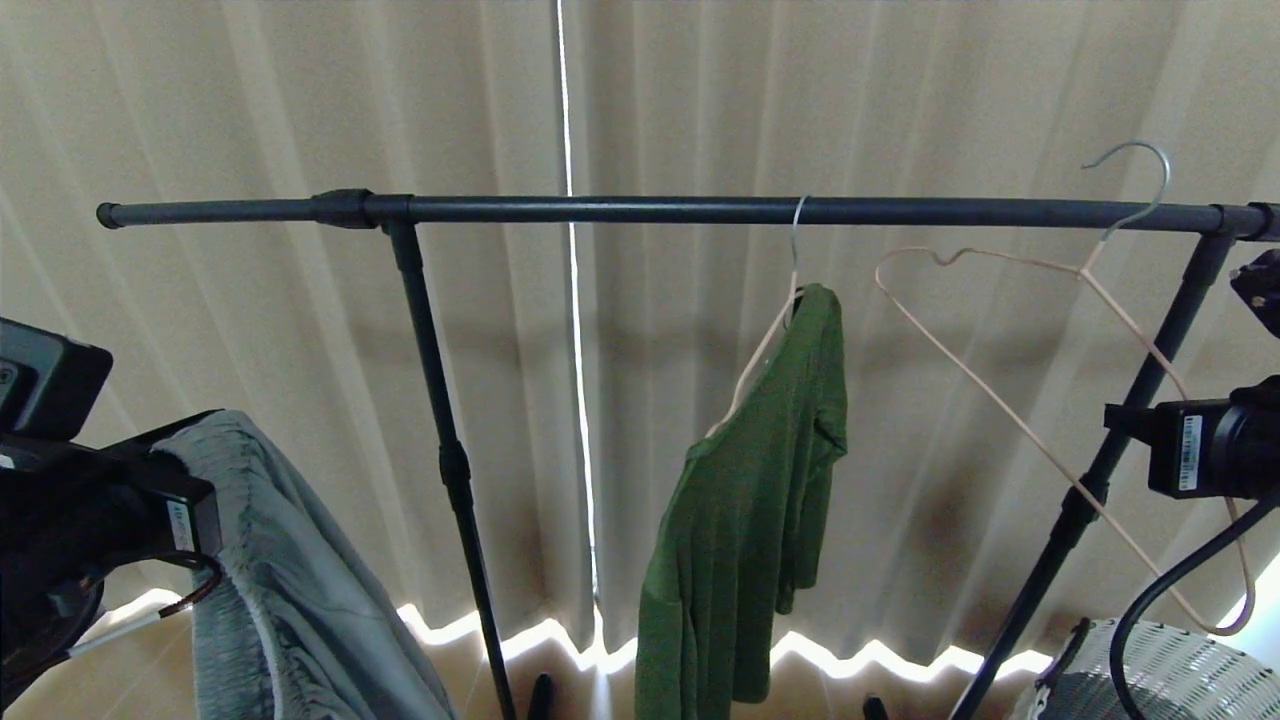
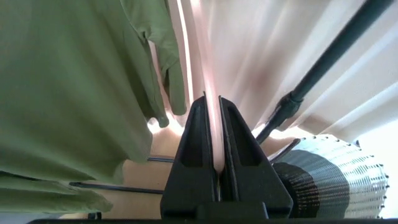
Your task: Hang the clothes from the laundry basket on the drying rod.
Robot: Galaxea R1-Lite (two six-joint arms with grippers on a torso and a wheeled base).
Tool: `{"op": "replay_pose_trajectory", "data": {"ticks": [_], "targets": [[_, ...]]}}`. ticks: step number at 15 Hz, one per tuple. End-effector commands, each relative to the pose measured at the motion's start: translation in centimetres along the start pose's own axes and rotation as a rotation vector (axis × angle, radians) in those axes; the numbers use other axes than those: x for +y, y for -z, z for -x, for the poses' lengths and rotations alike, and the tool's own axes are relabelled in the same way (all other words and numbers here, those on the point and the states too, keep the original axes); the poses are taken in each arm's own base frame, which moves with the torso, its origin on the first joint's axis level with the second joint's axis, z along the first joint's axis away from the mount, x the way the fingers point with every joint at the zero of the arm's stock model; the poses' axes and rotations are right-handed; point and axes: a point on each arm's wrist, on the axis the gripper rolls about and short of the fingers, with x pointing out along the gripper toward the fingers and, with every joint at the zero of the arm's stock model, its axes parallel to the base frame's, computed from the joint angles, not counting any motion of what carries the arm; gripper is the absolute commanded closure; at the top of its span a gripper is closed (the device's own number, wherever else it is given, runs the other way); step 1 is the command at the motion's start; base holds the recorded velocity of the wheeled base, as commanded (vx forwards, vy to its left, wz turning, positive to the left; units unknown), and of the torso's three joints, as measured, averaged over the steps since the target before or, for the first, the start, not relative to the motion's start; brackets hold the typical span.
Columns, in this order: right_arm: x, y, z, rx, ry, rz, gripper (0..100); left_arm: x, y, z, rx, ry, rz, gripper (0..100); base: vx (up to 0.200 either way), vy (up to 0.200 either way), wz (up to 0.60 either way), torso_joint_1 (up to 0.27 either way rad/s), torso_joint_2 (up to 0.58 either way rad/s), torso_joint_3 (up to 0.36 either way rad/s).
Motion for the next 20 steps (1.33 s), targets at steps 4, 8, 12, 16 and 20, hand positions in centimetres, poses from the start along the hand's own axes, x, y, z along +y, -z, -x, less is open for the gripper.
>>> {"op": "replay_pose_trajectory", "data": {"ticks": [4, 8, 12, 16, 20], "targets": [[-0.1, 0.0, 0.6, -0.019, -0.001, -0.004, 100, 0.0, 0.1, 0.0, 0.005, 0.001, 0.000, 100, -0.200, 0.000, 0.00, 0.007, 0.00, 0.004], [-0.2, 0.1, 0.6, -0.014, 0.000, -0.005, 100, 0.0, 0.1, 0.1, 0.002, 0.000, 0.000, 100, -0.200, 0.000, 0.00, 0.000, 0.00, 0.000], [-0.3, 2.1, 0.6, 0.039, -0.006, 0.009, 100, 0.0, 0.1, 0.2, -0.001, -0.001, 0.005, 100, -0.150, 0.000, 0.00, 0.003, 0.00, 0.002], [-0.4, 4.0, 0.4, 0.098, -0.005, 0.023, 100, 0.5, -0.9, -0.4, -0.023, -0.023, 0.015, 100, 0.000, 0.000, 0.00, 0.000, 0.00, 0.000], [-0.1, 5.2, 1.4, 0.034, -0.063, 0.028, 100, 0.9, -2.3, -1.1, -0.054, -0.042, 0.013, 100, 0.000, 0.000, 0.00, 0.000, 0.00, 0.000]]}}
